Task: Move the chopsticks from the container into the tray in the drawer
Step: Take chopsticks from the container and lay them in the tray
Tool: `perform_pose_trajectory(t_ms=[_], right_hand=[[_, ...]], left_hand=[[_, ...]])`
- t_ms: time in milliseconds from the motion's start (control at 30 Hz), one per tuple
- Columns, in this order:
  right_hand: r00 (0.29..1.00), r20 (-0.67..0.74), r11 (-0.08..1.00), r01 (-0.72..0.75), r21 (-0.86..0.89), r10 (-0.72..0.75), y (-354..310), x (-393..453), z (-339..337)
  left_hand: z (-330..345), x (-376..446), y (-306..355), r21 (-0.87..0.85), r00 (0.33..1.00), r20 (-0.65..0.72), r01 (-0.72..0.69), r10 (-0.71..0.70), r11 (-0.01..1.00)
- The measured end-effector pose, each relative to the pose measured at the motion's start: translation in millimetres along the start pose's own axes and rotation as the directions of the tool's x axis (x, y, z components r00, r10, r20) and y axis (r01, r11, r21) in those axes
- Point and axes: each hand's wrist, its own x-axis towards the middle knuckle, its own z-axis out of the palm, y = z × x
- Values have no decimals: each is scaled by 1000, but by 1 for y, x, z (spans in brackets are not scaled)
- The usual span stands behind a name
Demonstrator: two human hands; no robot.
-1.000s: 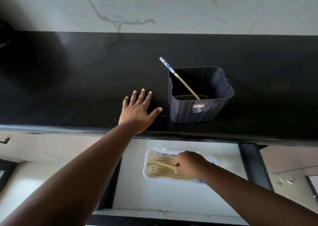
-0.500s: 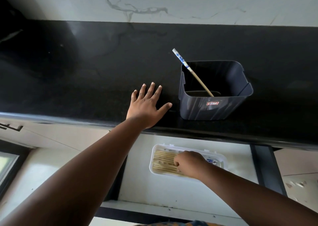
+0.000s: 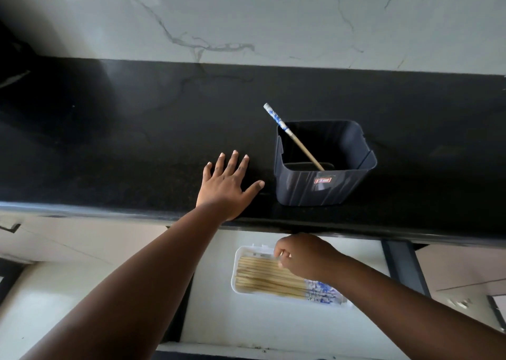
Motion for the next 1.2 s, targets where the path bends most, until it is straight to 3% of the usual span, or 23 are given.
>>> perform_pose_trajectory(t_ms=[100, 233, 333, 433, 600, 767, 1000, 1200], right_hand=[[997, -21, 992, 71, 101, -69, -25, -25, -44], [957, -261, 936, 205, 286, -130, -56, -53, -105], [870, -490, 917, 239, 320, -56, -57, -55, -147], [787, -611, 948, 120, 295, 91, -46, -42, -175], [792, -572, 976, -145, 164, 214, -38, -6, -179], [814, -515, 963, -242, 123, 270, -39, 16, -172], [830, -493, 966, -228, 125, 260, -48, 6, -177], [805, -566, 954, -1, 299, 179, -67, -30, -198]], left_hand=[[-1, -1, 1, 7, 1000, 8, 3, -3, 1000], [-4, -3, 2, 26, 1000, 28, 1, -1, 1000], [-5, -4, 3, 38, 999, 32, 1, -2, 999], [-5, -4, 3, 21, 1000, 30, 1, -2, 1000], [-5, -4, 2, 14, 1000, 20, -1, 0, 1000], [-4, -4, 2, 9, 1000, 15, 4, -5, 1000], [-2, -2, 1, 4, 1000, 1, 8, -8, 1000], [1, 0, -1, -14, 1000, 1, 4, -4, 1000]])
